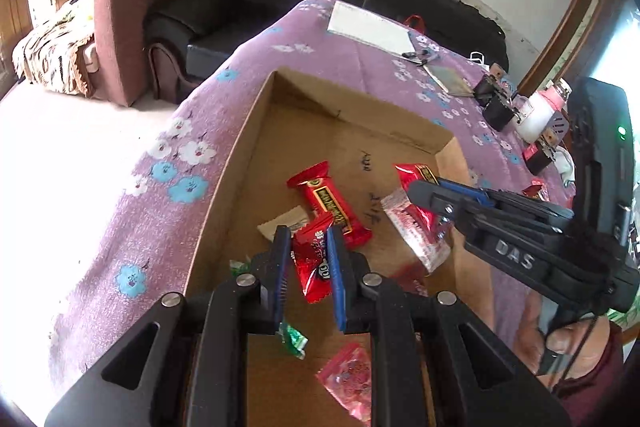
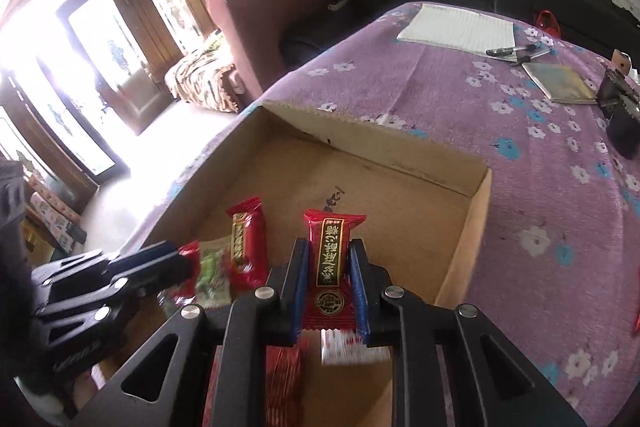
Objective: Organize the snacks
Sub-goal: 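Carry both held snacks into the box and open both grippers, then move both grippers back toward the snacks left on the table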
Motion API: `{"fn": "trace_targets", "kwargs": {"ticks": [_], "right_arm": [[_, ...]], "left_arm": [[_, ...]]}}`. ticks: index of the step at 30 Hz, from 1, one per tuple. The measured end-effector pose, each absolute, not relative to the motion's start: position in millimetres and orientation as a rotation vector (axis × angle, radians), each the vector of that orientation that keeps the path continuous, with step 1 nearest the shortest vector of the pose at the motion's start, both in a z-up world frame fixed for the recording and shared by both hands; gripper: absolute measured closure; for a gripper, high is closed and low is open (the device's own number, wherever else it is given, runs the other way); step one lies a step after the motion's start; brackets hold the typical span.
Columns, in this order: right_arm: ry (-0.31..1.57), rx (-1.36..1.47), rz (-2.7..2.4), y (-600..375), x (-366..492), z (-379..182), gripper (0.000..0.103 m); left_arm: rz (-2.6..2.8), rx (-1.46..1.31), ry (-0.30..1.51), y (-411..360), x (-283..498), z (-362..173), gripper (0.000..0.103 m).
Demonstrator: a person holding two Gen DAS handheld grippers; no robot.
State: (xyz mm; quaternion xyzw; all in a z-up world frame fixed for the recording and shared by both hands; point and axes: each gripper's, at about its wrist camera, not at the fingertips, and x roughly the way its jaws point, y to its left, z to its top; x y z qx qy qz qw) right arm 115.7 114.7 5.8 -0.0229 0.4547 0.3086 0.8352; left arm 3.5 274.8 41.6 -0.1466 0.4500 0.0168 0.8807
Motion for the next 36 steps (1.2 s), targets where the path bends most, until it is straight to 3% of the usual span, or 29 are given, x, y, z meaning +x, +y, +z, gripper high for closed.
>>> {"fn": "trace_targets", "kwargs": {"ticks": [6, 8, 10, 13, 25, 26, 28, 30, 36], "right_arm": [[0.935, -0.125, 0.587, 127, 125, -2, 0.081], [0.919, -0.148, 0.570, 128, 127, -2, 0.079], [0.904, -0.152, 0.570, 126, 125, 2, 0.066], [0.866, -0.128, 0.570, 117, 119, 14, 0.055], [0.773, -0.021, 0.578, 50, 60, 63, 0.049], [0.766, -0.004, 0.573, 41, 52, 65, 0.048], [0.757, 0.029, 0.573, 24, 37, 68, 0.046], [0.752, 0.049, 0.567, 9, 24, 68, 0.045], [0.749, 0.042, 0.517, -31, -16, 60, 0.045]], "left_arm": [[0.016, -0.317, 0.963, 274, 4, 36, 0.085], [-0.001, -0.330, 0.977, 273, 3, 35, 0.079], [0.004, -0.335, 0.995, 271, 2, 35, 0.063], [0.009, -0.338, 0.999, 269, -4, 40, 0.055], [0.100, -0.168, 0.861, 225, -62, 86, 0.055], [0.116, -0.154, 0.842, 221, -68, 89, 0.054], [0.151, -0.135, 0.791, 209, -84, 99, 0.039], [0.174, -0.117, 0.742, 199, -97, 107, 0.034], [0.170, -0.017, 0.684, 158, -120, 122, 0.033]]}}
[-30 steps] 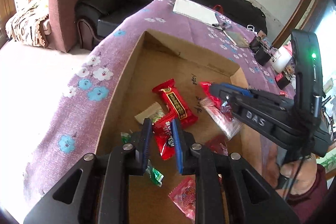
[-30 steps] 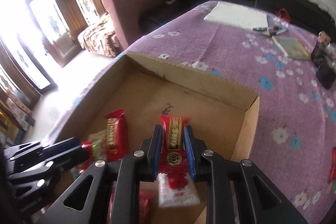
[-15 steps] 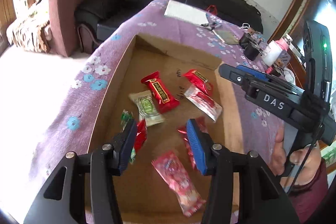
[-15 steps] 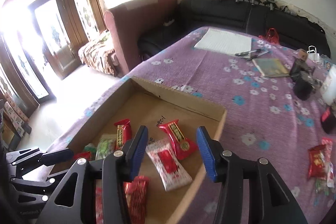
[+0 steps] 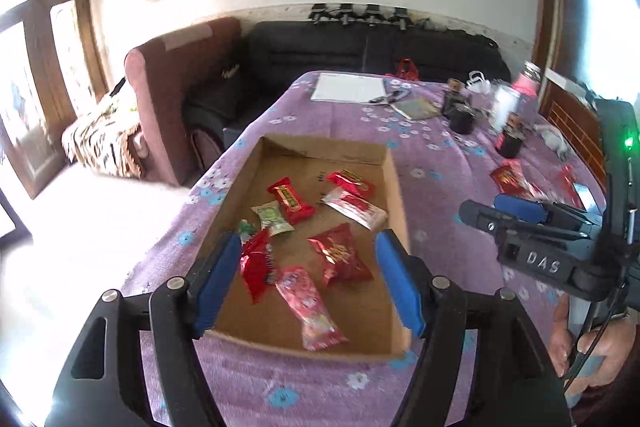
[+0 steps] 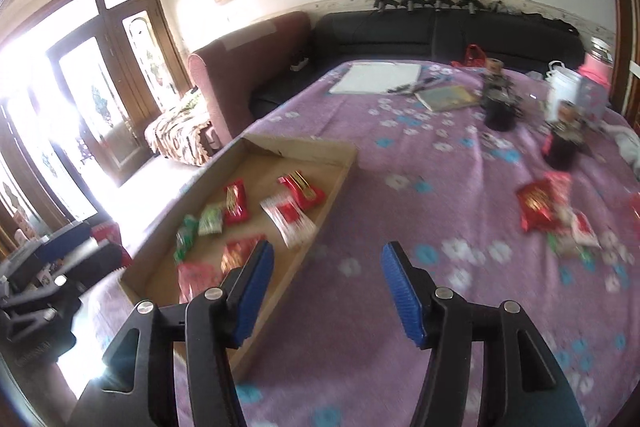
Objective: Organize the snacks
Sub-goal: 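Move both grippers back toward the snacks left on the table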
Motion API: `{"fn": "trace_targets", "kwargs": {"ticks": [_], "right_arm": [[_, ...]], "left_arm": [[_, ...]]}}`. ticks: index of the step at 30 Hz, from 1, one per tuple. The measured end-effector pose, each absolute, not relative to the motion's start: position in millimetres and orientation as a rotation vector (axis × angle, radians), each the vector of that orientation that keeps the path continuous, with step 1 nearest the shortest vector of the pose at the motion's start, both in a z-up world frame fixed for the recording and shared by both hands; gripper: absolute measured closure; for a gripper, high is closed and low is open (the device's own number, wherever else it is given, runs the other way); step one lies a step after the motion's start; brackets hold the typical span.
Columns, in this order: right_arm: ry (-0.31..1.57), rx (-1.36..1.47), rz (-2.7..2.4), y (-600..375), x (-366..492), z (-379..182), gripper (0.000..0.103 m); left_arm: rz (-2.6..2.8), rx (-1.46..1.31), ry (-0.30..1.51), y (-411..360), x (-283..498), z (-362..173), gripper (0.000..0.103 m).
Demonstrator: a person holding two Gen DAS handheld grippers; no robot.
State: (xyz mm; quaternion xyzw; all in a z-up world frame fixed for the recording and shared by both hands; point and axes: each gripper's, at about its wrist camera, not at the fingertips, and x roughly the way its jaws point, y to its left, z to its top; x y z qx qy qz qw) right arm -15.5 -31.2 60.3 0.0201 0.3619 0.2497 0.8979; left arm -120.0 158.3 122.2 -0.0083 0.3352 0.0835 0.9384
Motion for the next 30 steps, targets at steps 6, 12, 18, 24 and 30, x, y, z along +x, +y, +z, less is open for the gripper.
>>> {"fn": "trace_targets", "kwargs": {"ticks": [6, 12, 18, 24, 30], "right_arm": [[0.747, 0.091, 0.488, -68, -43, 56, 0.044], [0.727, 0.125, 0.453, -103, -65, 58, 0.044], [0.693, 0.161, 0.415, -139, -82, 65, 0.041], [0.680, 0.188, 0.351, -182, -85, 65, 0.039], [0.696, 0.213, 0.252, -239, -77, 59, 0.039]], "left_arm": [[0.126, 0.027, 0.666, 125, -138, 130, 0.033], [0.114, 0.084, 0.636, 96, -157, 139, 0.033], [0.098, 0.138, 0.610, 72, -168, 145, 0.033], [0.036, 0.144, 0.639, 54, -166, 146, 0.033], [-0.113, 0.083, 0.676, 46, -147, 170, 0.034]]}}
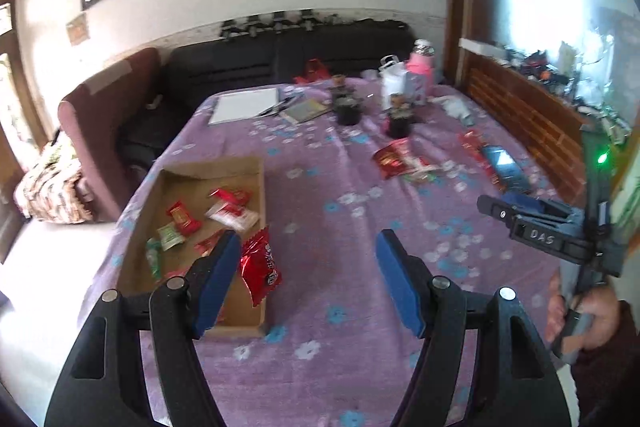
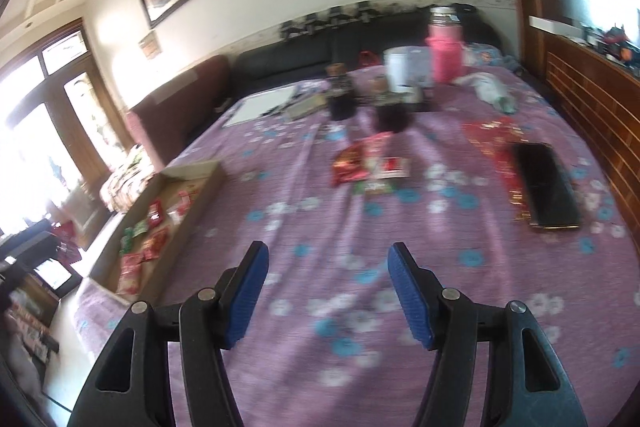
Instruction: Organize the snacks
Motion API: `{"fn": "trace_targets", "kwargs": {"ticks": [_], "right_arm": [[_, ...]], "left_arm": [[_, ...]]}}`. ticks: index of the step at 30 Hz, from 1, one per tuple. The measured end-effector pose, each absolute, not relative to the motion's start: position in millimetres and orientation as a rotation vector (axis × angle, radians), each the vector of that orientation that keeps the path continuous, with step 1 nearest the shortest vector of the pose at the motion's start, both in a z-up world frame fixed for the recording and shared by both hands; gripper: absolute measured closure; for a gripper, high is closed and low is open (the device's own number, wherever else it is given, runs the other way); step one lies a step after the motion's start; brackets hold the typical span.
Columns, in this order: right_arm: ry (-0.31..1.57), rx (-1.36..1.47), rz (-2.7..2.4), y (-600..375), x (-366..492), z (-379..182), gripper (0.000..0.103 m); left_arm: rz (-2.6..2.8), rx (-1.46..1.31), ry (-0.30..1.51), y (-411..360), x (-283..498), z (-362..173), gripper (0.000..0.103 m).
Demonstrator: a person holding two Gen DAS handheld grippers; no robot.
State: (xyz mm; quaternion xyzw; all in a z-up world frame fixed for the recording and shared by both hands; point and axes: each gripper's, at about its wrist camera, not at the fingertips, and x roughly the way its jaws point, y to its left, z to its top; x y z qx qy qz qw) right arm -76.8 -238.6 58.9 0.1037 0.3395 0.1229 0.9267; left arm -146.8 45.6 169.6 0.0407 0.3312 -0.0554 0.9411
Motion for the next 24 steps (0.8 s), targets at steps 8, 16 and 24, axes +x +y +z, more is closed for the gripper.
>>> {"fn": "trace_targets", "kwargs": {"ticks": [8, 16, 24], "right_arm": [[0.749, 0.281, 0.150, -305, -41, 42, 0.039], [0.791, 0.355, 0.139, -317, 32, 30, 0.039], [0.875, 0.279, 0.232, -253, 140, 15, 0.039]], "left_arm": [[-0.222, -0.023, 0.745, 35, -83, 186, 0.034], [-0.234, -0.042, 0.866, 15, -2, 145, 0.034], [-0.239, -0.101, 0.938, 20, 26, 108, 0.034]]}}
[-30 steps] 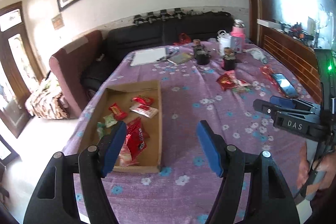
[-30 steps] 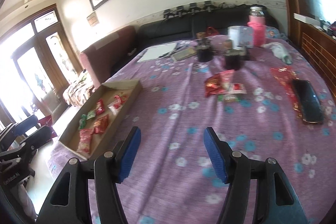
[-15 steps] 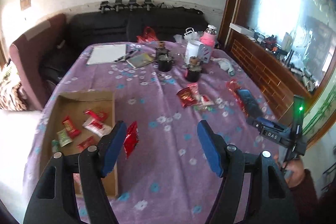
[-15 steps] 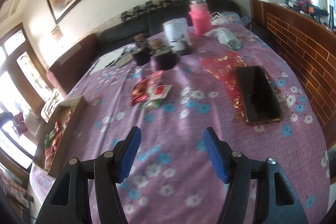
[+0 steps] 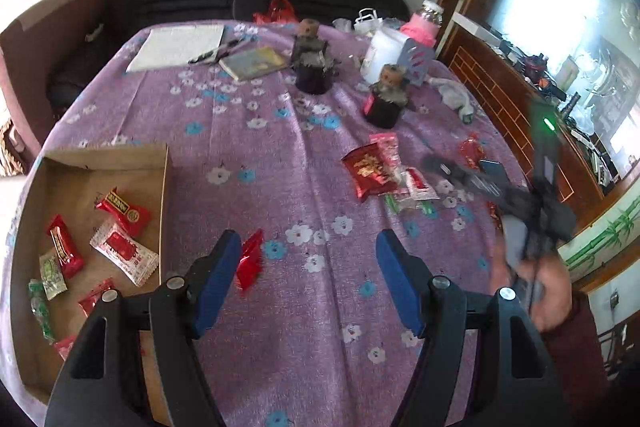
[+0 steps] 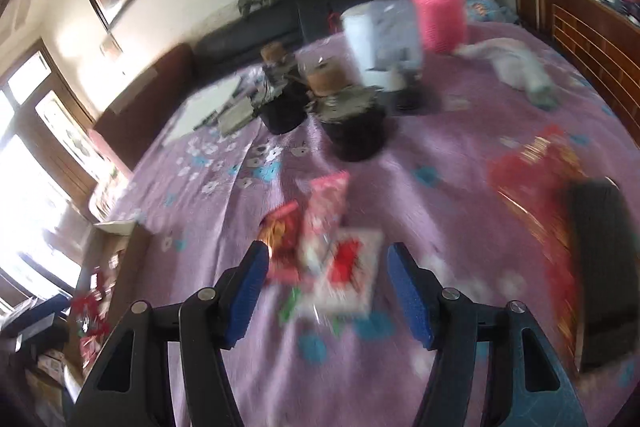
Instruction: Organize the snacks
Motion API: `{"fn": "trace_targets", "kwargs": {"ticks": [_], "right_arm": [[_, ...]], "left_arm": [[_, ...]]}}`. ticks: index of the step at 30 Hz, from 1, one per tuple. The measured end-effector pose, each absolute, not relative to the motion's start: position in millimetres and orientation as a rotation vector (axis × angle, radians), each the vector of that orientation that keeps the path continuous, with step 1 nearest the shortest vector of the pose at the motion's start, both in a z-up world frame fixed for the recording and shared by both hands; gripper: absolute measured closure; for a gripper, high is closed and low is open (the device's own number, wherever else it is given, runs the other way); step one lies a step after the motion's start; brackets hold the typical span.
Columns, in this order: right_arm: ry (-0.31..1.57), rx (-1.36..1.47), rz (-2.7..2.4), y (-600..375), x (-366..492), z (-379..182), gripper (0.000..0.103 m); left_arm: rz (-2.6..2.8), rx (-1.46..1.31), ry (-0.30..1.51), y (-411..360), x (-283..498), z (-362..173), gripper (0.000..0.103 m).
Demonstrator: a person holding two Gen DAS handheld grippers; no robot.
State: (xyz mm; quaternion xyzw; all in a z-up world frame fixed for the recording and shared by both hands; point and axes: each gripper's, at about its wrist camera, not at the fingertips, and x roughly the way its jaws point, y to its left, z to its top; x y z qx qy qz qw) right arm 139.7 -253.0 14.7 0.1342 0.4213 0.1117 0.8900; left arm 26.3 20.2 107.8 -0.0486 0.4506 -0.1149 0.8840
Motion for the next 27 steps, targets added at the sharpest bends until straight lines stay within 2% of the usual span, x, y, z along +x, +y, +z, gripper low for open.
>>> {"fn": "trace_targets", "kwargs": {"ticks": [5, 6, 7, 8, 17, 20, 23, 24, 25, 27], "right_arm": [[0.977, 0.182, 0.177, -219, 198, -8, 0.041], [1.003, 0.162, 0.158, -214, 205, -14, 0.049], [1.024, 0.145, 0.151, -210, 210, -19, 0.064], [1.051, 0.128, 0.152, -205, 212, -25, 0.071], [1.140, 0.071, 0.471, -158, 148, -23, 0.072], [1.078, -0.014, 0.436, -156, 121, -14, 0.071], [1.017, -0.037, 0.401, -160, 106, -3, 0.069], [0.997, -0.036, 0.382, -160, 103, 1, 0.067], [0.982, -0.034, 0.368, -160, 100, 6, 0.066], [0.930, -0.010, 0.369, -161, 89, 21, 0.063]], "left_arm": [[-0.220, -0.123, 0.942, 39, 27, 103, 0.034], [-0.217, -0.122, 0.939, 42, 27, 104, 0.034], [-0.222, -0.123, 0.934, 44, 27, 104, 0.034], [-0.230, -0.125, 0.929, 47, 25, 105, 0.034], [-0.272, -0.166, 0.879, 76, 18, 116, 0.034], [-0.100, -0.150, 0.859, 108, 22, 119, 0.032], [-0.059, -0.267, 0.822, 157, 21, 123, 0.029], [-0.016, -0.281, 0.876, 172, 31, 113, 0.026], [-0.040, -0.363, 0.978, 186, 38, 100, 0.028], [-0.135, -0.591, 0.985, 212, 29, 94, 0.027]]}}
